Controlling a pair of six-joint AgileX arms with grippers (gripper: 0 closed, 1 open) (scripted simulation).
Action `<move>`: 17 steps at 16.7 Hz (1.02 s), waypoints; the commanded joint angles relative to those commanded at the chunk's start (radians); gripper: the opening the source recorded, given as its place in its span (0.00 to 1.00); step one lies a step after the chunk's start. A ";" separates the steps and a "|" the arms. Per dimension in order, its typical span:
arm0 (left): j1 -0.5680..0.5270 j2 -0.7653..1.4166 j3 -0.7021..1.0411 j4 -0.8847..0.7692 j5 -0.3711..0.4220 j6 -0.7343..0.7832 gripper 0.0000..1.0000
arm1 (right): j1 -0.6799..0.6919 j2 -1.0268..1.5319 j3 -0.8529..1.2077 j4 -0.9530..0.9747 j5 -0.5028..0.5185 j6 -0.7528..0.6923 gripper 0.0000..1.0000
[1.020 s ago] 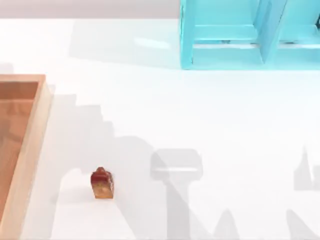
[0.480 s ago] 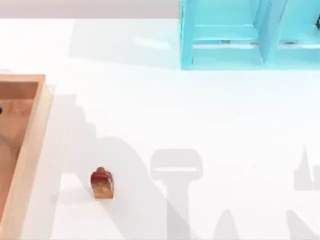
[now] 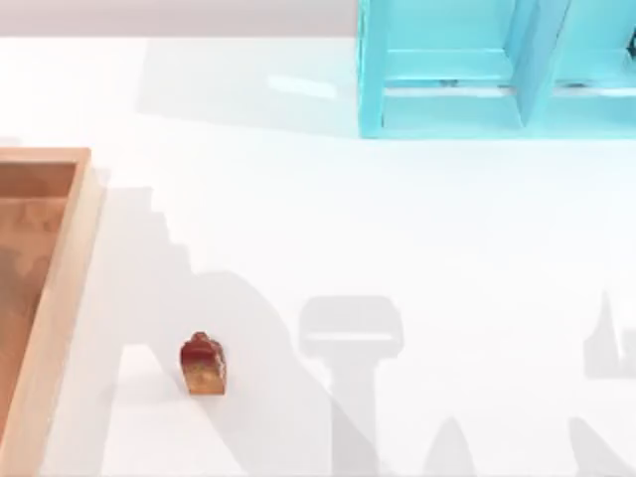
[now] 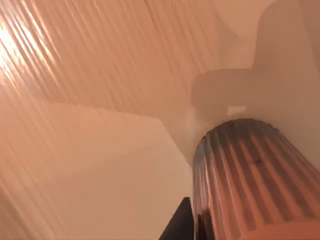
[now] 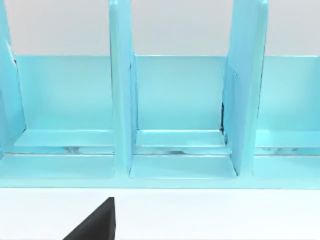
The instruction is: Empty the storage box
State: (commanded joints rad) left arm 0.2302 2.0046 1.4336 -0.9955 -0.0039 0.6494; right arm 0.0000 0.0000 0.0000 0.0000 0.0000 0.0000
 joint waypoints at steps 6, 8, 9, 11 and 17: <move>0.000 0.000 0.000 0.000 0.000 0.000 0.00 | 0.000 0.000 0.000 0.000 0.000 0.000 1.00; 0.000 0.000 0.000 0.000 0.000 0.000 0.00 | 0.000 0.000 0.000 0.000 0.000 0.000 1.00; 0.000 0.000 0.000 0.000 0.000 0.000 0.00 | 0.000 0.000 0.000 0.000 0.000 0.000 1.00; 0.000 0.000 0.000 0.000 0.000 0.000 0.00 | 0.000 0.000 0.000 0.000 0.000 0.000 1.00; -0.001 -0.006 0.074 -0.073 -0.001 0.002 0.00 | 0.000 0.000 0.000 0.000 0.000 0.000 1.00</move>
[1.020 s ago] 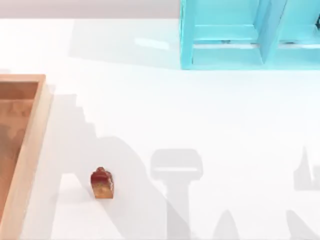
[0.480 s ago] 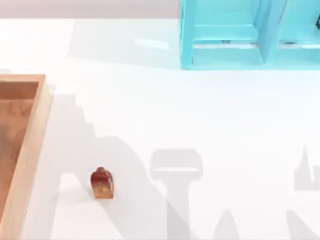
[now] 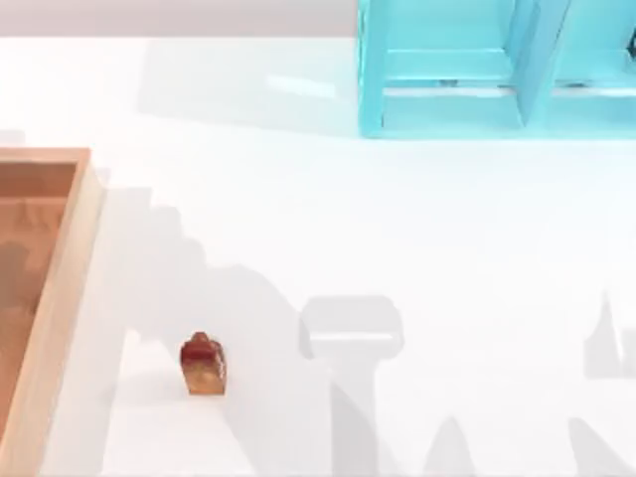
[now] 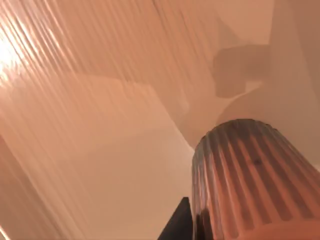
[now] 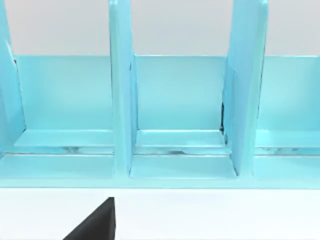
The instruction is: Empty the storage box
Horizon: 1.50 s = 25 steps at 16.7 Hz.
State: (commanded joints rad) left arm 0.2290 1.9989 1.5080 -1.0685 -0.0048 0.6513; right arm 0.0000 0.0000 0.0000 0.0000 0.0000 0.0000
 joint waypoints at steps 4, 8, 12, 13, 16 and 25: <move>-0.003 -0.011 0.198 -0.220 0.000 0.000 0.00 | 0.000 0.000 0.000 0.000 0.000 0.000 1.00; -0.005 -0.030 0.362 -0.402 0.001 -0.004 0.00 | 0.000 0.000 0.000 0.000 0.000 0.000 1.00; -0.005 -0.037 0.390 -0.431 0.001 -0.006 0.00 | 0.000 0.000 0.000 0.000 0.000 0.000 1.00; -0.005 -0.037 0.390 -0.431 0.001 -0.006 0.00 | 0.000 0.000 0.000 0.000 0.000 0.000 1.00; -0.016 -0.025 0.391 -0.425 0.000 -0.018 0.00 | 0.000 0.000 0.000 0.000 0.000 0.000 1.00; -0.529 0.143 0.445 -0.319 0.000 -0.526 0.00 | 0.000 0.000 0.000 0.000 0.000 0.000 1.00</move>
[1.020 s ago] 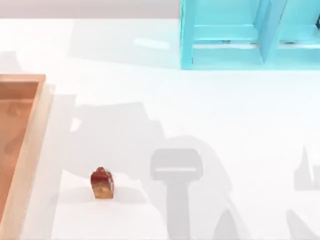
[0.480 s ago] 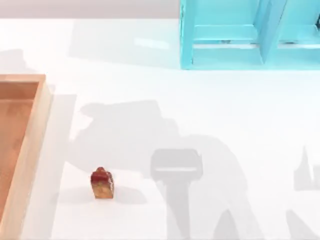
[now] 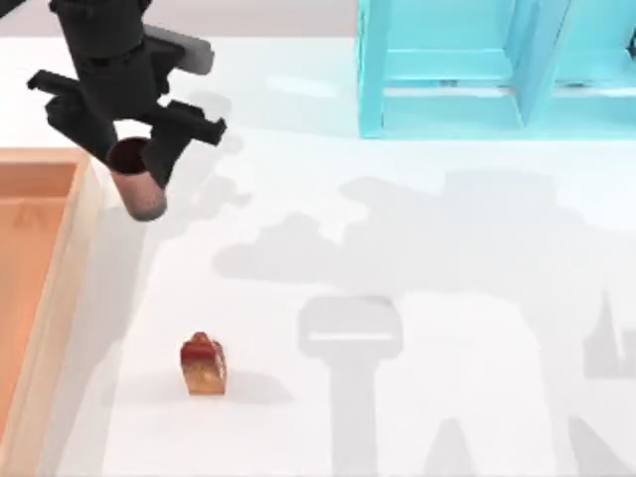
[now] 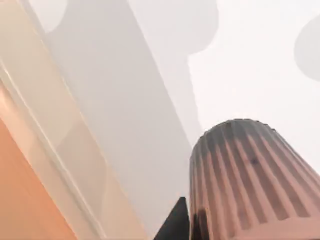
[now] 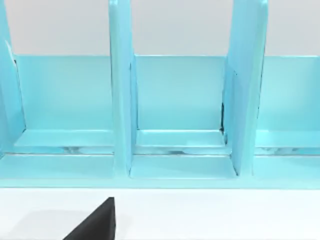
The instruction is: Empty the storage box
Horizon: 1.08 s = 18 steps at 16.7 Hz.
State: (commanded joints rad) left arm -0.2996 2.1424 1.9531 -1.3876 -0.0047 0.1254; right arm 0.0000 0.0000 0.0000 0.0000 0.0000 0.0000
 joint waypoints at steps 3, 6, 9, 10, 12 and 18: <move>-0.196 0.056 0.006 0.048 0.001 -0.197 0.00 | 0.000 0.000 0.000 0.000 0.000 0.000 1.00; -0.301 0.086 0.005 0.085 0.002 -0.302 0.00 | 0.000 0.000 0.000 0.000 0.000 0.000 1.00; -0.318 0.091 0.004 0.092 0.002 -0.319 0.00 | 0.000 0.000 0.000 0.000 0.000 0.000 1.00; -0.318 0.091 0.004 0.092 0.002 -0.319 0.00 | 0.000 0.000 0.000 0.000 0.000 0.000 1.00; -0.315 0.089 -0.001 0.094 0.002 -0.318 0.00 | 0.000 0.000 0.000 0.000 0.000 0.000 1.00; -0.316 0.108 -0.137 0.252 0.002 -0.317 0.00 | 0.000 0.000 0.000 0.000 0.000 0.000 1.00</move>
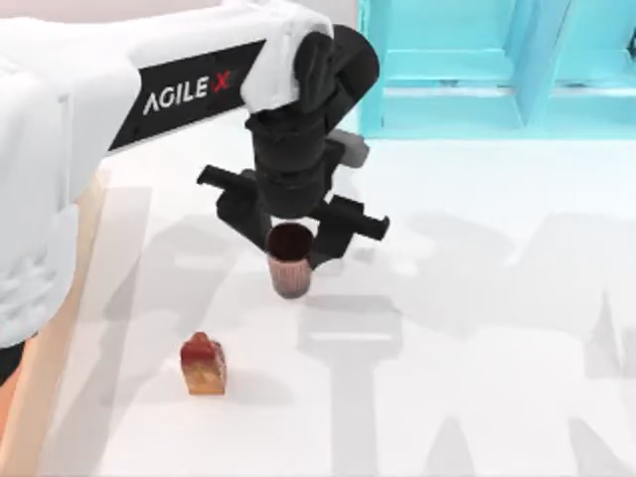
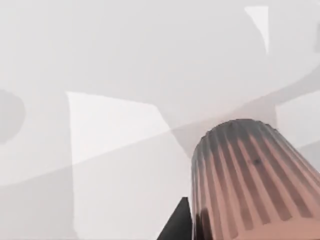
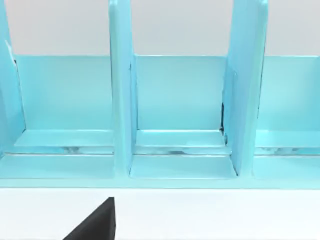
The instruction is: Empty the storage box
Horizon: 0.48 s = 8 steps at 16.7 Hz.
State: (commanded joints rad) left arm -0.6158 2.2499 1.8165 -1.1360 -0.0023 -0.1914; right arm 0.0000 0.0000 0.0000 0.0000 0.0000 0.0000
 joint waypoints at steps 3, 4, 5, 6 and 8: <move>0.000 0.003 -0.007 0.007 0.000 0.000 0.00 | 0.000 0.000 0.000 0.000 0.000 0.000 1.00; 0.000 0.003 -0.007 0.007 0.000 0.000 0.00 | 0.000 0.000 0.000 0.000 0.000 0.000 1.00; 0.000 0.003 -0.007 0.007 0.000 0.000 0.08 | 0.000 0.000 0.000 0.000 0.000 0.000 1.00; 0.000 0.003 -0.007 0.007 0.000 0.000 0.15 | 0.000 0.000 0.000 0.000 0.000 0.000 1.00; 0.000 0.003 -0.007 0.007 0.000 0.000 0.30 | 0.000 0.000 0.000 0.000 0.000 0.000 1.00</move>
State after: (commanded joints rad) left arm -0.6161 2.2525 1.8097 -1.1288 -0.0025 -0.1917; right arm 0.0000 0.0000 0.0000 0.0000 0.0000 0.0000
